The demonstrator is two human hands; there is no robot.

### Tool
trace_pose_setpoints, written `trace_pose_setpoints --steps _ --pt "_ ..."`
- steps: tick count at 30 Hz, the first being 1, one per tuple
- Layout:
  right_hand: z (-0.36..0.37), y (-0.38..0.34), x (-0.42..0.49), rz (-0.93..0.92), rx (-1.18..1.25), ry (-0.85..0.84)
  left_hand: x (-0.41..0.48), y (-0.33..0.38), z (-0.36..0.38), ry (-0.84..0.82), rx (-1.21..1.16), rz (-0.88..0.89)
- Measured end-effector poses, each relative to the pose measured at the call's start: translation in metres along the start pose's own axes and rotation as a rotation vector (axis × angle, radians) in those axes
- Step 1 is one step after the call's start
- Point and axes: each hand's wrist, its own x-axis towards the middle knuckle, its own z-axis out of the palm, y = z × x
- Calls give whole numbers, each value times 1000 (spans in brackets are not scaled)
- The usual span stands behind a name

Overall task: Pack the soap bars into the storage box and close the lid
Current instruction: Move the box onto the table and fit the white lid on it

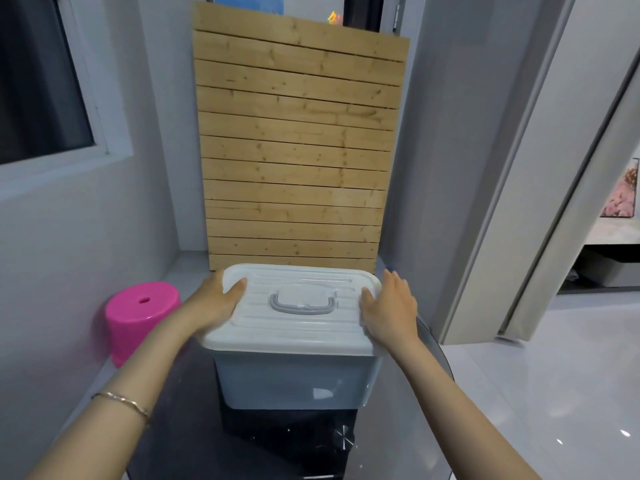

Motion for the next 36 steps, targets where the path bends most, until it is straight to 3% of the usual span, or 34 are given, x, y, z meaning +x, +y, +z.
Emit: trace_pose_setpoints --steps 2,6,11,16,18,21,23,26,36 --pt "4 -26 -1 -199 11 14 -3 -10 -2 -5 -109 -43" --pt "39 -88 6 -493 -48 -224 -10 -23 0 -50 -376 -177" --pt "85 -118 17 -532 -230 -497 -12 -18 0 -72 -495 -195" --pt "99 -110 22 -535 -302 -493 -19 -22 2 -145 -666 -353" --pt "100 -110 22 -544 -312 -483 -22 -28 3 -80 -674 -391" --pt "100 -110 22 -560 -348 -475 -23 -31 5 128 -711 -301" --pt "99 -109 22 -563 -352 -472 -25 -28 6 231 -647 -225" --pt "98 -109 22 -554 -327 -469 -29 -21 8 252 -519 -114" --pt "98 -109 22 -542 -289 -468 -26 -15 13 322 -290 -56"
